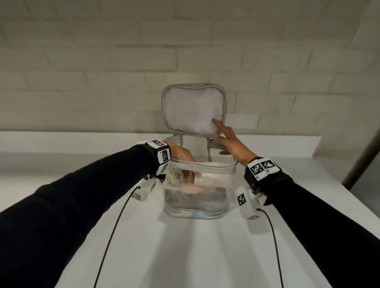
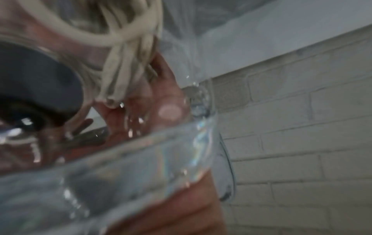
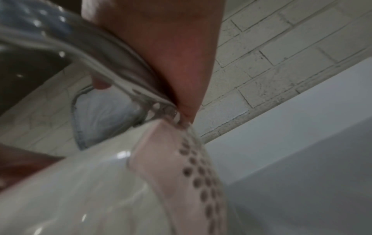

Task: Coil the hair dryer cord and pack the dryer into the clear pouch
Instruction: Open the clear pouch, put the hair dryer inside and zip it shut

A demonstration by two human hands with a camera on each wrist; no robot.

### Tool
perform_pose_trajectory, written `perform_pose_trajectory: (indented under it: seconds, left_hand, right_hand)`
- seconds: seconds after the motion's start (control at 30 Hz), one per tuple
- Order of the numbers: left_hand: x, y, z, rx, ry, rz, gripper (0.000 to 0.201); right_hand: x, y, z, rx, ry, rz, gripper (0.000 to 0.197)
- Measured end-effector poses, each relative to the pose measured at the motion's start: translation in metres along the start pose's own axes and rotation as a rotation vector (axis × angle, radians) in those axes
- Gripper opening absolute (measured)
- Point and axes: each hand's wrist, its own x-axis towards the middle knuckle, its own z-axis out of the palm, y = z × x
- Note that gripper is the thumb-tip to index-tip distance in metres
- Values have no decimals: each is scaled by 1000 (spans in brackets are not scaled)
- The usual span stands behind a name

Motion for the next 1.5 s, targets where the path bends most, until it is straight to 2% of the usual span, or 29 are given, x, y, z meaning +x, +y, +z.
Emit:
perform_pose_trajectory:
  seconds: [0.03,0.1,0.13,0.2,0.27,0.33,0.37,0.4,0.43,0.47,0.5,0.53,0.57,0.6,0.63,0.7,0.77,0.8,0.83,0.9,1.0,1.1,1.2,1.27,1.37,1.43,1.5]
  left_hand:
    - [1,-5,4,-3,1,-69,52]
    - [-1,-18,11,-60,147,-175,64]
    - [1,-26,13,-166,204,-179,65]
    - [2,-36,14,-330,336,-97,61]
    - [1,-30,15,-305,422,-99,54]
    - [-10,-20,14,-127,352,-90,53]
    - [-17,-17,11,-80,313,-39,48]
    - [-25,-17,8,-53,325,80,37]
    - [-36,-23,2,-105,326,211,27]
    - [-47,-31,-2,-267,365,351,26]
    - [-56,-40,-6,-476,469,417,35]
    - [-57,-54,-10,-684,620,439,44]
    - [-52,-70,-14,-831,750,400,48]
    - [-48,-82,-14,-902,839,327,48]
    - [-40,-91,-14,-936,854,277,45]
    - [-21,-94,-12,-956,736,315,29]
    - [-10,-84,-9,-1052,603,379,10]
    - [-9,-75,-7,-1082,536,395,10]
    - [-10,-67,-5,-1094,465,405,19]
    - [-6,-59,-4,-1093,362,433,38]
    - [-4,-59,-1,-1044,403,423,37]
    - [-4,-63,-5,-963,582,418,28]
    - [-2,-74,-14,-453,874,362,21]
    - [-10,-77,-19,-137,946,311,21]
    - [-34,-78,-25,85,939,288,26]
    - [-50,-86,-19,143,963,253,27]
    - [-63,-91,7,157,1034,235,26]
  right_hand:
    - [-1,1,0,-4,-3,-10,51]
    - [0,5,0,1,-14,-31,53]
    - [0,5,1,0,-19,-36,53]
    - [1,6,1,1,-12,-54,53]
    - [1,4,3,33,51,-159,49]
    - [1,0,3,88,184,-296,42]
    - [0,-4,2,119,251,-340,39]
    - [-2,-8,0,127,299,-381,38]
    - [-4,-13,-3,107,321,-419,40]
    - [-7,-15,-8,59,310,-436,45]
    - [-11,-16,-13,-8,274,-421,44]
    - [-14,-16,-17,-80,222,-382,43]
    - [-19,-15,-19,-156,156,-339,44]
    - [-25,-13,-20,-236,83,-308,50]
    - [-31,-11,-19,-312,14,-281,55]
    - [-42,-11,-16,-336,-45,-220,56]
    - [-50,-19,-11,-190,-26,-148,49]
    - [-54,-26,-8,-150,-22,-142,46]
    - [-56,-32,-3,-178,-40,-154,45]
    - [-57,-42,9,-476,-138,-196,56]
    - [-47,-47,33,-941,-195,-220,89]
    - [-34,-44,46,-1049,-165,-195,99]
    - [-27,-41,52,-1010,-177,-88,98]
    - [-25,-38,52,-995,-196,-24,93]
    - [-24,-37,51,-964,-207,33,81]
    - [-26,-37,52,-956,-207,45,75]
    - [-29,-36,55,-964,-205,52,73]
